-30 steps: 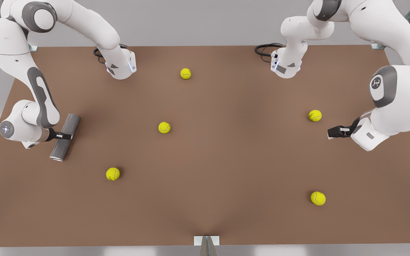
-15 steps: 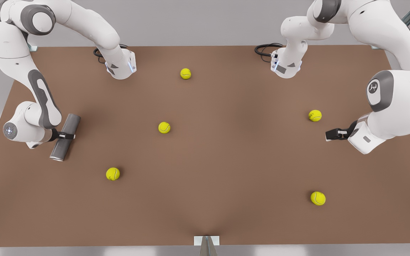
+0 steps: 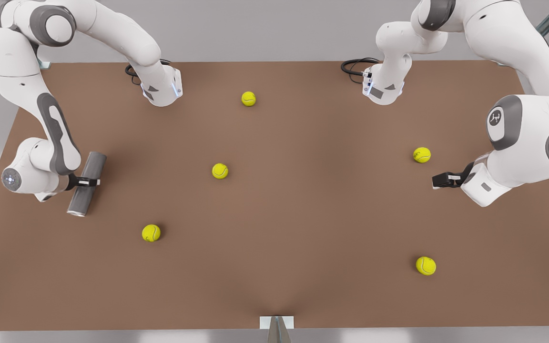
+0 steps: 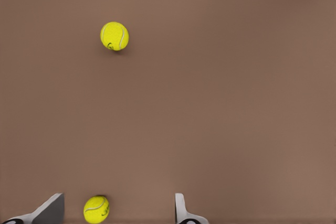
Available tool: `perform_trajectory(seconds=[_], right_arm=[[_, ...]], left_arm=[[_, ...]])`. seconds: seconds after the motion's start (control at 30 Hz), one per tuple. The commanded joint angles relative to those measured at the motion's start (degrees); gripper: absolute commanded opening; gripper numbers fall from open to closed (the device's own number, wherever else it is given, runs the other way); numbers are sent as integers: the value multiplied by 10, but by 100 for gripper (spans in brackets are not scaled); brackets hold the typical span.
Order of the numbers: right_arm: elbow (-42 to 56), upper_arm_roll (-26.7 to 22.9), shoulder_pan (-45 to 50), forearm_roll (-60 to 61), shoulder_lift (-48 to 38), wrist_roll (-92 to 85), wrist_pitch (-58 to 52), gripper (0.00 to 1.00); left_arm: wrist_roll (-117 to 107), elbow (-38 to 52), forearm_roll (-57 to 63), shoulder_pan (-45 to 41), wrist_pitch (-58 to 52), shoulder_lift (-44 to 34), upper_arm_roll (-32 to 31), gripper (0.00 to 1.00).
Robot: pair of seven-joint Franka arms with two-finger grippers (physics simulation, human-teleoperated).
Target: Put the tennis tube upright
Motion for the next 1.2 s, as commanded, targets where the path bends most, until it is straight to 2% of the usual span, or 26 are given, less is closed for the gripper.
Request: perform_trajectory(seconds=[0.0, 0.07, 0.17, 0.3, 0.6, 0.77, 0.97, 1.17], right_arm=[[0, 2, -1, -2, 0, 1, -1, 59], [12, 38, -8, -2, -17, 1, -20, 60], [95, 67, 28, -3, -30, 4, -95, 61], [163, 67, 125, -3, -29, 4, -120, 62], [222, 71, 355, -7, -28, -24, -132, 62], [245, 70, 435, -10, -21, -64, -127, 62], [273, 68, 556, -62, 15, -76, -87, 62], [394, 62, 647, -94, 127, -275, -74, 62]], left_arm=[[0, 0, 0, 0, 0, 0, 0, 100], [0, 0, 0, -1, 0, 0, 0, 100], [0, 0, 0, -1, 0, 0, 0, 100], [-1, 0, 0, -1, 0, 0, 0, 100], [-3, 0, 0, -5, 0, 0, 0, 100], [-3, 0, 0, -5, 0, 0, 0, 100], [-3, 0, 1, -5, 0, 0, 0, 100], [-3, 0, 1, -6, 0, 0, 0, 100]])
